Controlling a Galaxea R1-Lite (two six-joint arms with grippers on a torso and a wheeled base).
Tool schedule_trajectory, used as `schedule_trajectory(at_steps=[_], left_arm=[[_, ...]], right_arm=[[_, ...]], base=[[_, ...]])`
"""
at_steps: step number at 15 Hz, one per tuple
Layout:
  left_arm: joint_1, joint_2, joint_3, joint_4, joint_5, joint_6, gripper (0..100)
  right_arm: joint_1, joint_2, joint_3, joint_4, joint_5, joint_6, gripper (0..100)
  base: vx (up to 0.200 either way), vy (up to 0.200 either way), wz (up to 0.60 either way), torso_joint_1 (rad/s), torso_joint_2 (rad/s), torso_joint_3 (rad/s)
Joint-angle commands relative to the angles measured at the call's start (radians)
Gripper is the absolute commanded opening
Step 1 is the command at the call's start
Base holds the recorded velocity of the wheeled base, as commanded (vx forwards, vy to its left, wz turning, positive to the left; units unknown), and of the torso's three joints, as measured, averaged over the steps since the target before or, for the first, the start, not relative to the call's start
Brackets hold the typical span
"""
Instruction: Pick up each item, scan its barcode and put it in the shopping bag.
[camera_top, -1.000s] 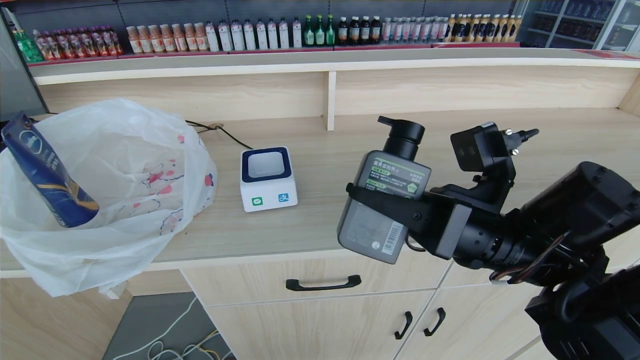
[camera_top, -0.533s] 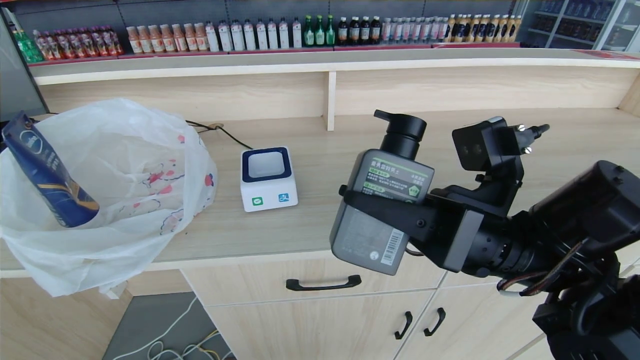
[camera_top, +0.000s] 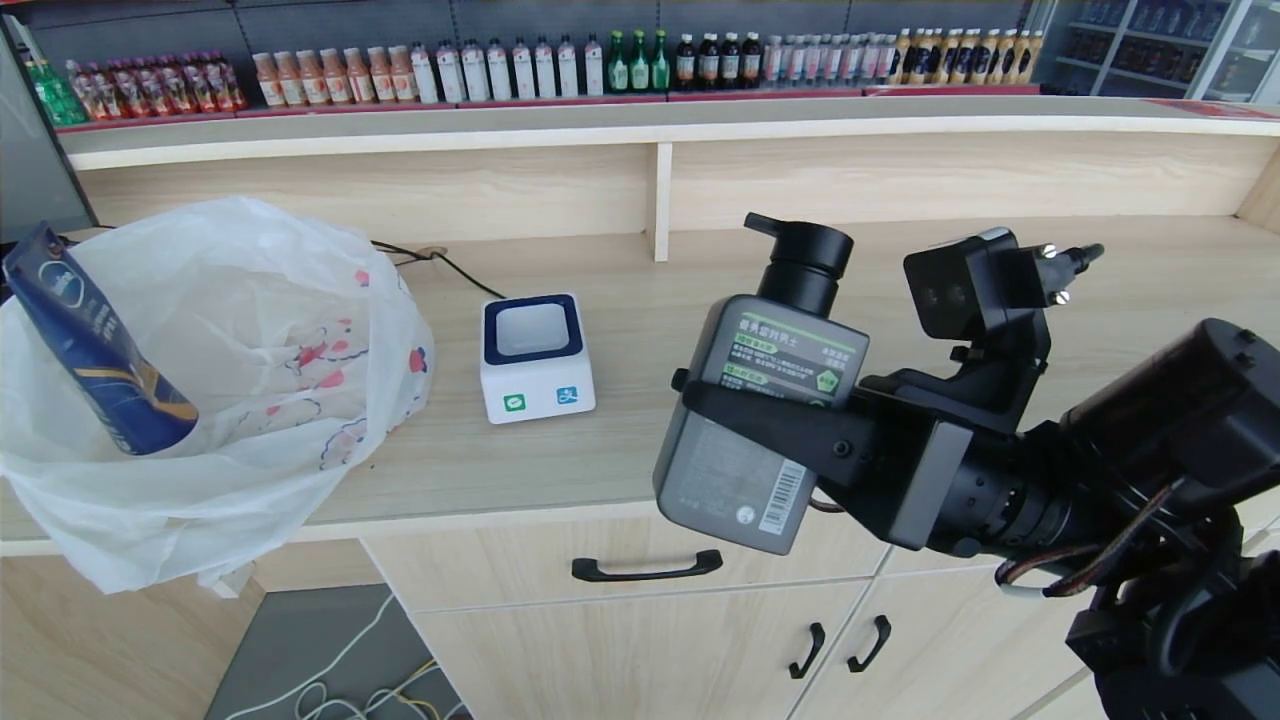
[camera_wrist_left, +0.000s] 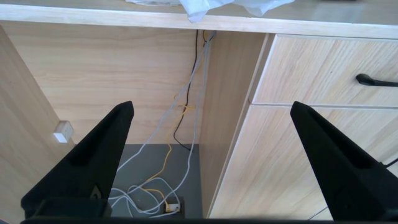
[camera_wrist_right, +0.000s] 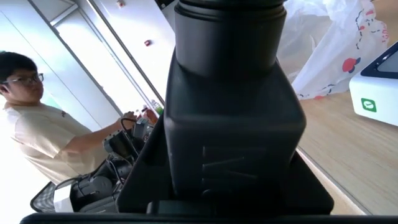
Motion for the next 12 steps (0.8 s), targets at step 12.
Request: schedule_trajectory(at_steps=[12], left_arm=[[0.0,0.0,0.0,0.0,0.0,0.0,100]], right_arm=[[0.001,-0.019,0.01,-0.001,-0.005,-0.005,0]], base=[[0.0,0.0,0.0,0.0,0.0,0.0]])
